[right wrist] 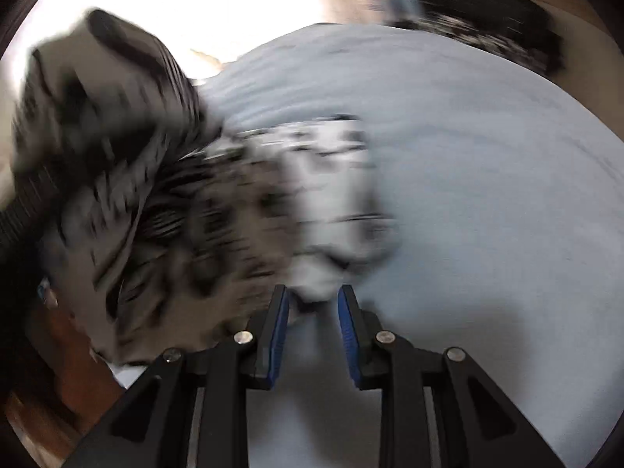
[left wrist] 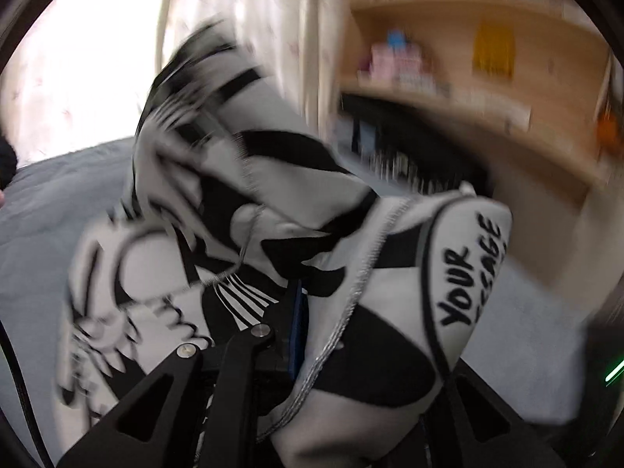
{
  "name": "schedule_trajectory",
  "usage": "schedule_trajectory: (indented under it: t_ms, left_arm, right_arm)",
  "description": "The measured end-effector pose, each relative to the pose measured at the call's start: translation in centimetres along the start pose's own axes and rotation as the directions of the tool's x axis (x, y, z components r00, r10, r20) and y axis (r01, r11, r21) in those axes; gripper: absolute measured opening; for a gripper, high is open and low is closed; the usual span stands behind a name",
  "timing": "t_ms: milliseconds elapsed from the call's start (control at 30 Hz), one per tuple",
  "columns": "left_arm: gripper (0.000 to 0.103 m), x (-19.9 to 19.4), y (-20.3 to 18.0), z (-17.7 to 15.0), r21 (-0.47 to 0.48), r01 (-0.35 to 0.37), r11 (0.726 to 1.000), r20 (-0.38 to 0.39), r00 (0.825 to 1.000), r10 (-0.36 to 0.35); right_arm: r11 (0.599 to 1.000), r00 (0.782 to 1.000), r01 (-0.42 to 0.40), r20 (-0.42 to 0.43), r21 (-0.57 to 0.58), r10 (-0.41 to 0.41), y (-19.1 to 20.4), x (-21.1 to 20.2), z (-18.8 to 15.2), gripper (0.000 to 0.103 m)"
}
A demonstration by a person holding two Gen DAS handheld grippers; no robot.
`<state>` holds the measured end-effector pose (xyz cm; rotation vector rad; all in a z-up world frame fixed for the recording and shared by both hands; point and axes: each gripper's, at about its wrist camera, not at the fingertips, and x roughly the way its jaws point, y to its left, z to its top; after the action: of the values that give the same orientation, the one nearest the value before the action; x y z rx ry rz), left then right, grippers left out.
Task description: Fold large clothes
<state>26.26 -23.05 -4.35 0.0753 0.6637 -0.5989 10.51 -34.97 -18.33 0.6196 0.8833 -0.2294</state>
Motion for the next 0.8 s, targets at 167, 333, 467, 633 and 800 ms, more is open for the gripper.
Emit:
schedule_trajectory:
  t_ms: [167, 333, 467, 633, 800]
  left_arm:
    - [0.013, 5.2, -0.4, -4.0, 0.113, -0.045, 0.993, -0.157, 0.986, 0.063]
    - [0.017, 4.3, 0.0, -2.7, 0.116, -0.017, 0.993, -0.196, 0.980, 0.040]
    - [0.022, 3.2, 0.5, -1.8, 0.092, 0.024, 0.995, -0.240, 0.971, -0.001]
    - [0.034, 2.2, 0.3, -0.9, 0.135, 0.033, 0.990, -0.292, 0.956, 0.008]
    - [0.050, 0.5, -0.9, -2.1, 0.144, 0.034, 0.989, -0.265, 0.964, 0.005]
  right_arm:
    - [0.996, 0.998, 0.055, -0.012, 0.072, -0.054, -2.3, 0.7, 0.1, 0.026]
    - [0.996, 0.999, 0.035, -0.026, 0.085, -0.033, -2.6, 0.7, 0.4, 0.027]
    - [0.995, 1.000, 0.011, -0.011, 0.095, -0.010, -3.1, 0.5, 1.4, 0.027]
    - [0.993, 0.999, -0.017, 0.031, 0.115, 0.014, -2.5, -1.1, 3.0, 0.042]
    - [0.969, 0.986, -0.168, 0.043, 0.183, 0.163, -2.4, -2.3, 4.3, 0.054]
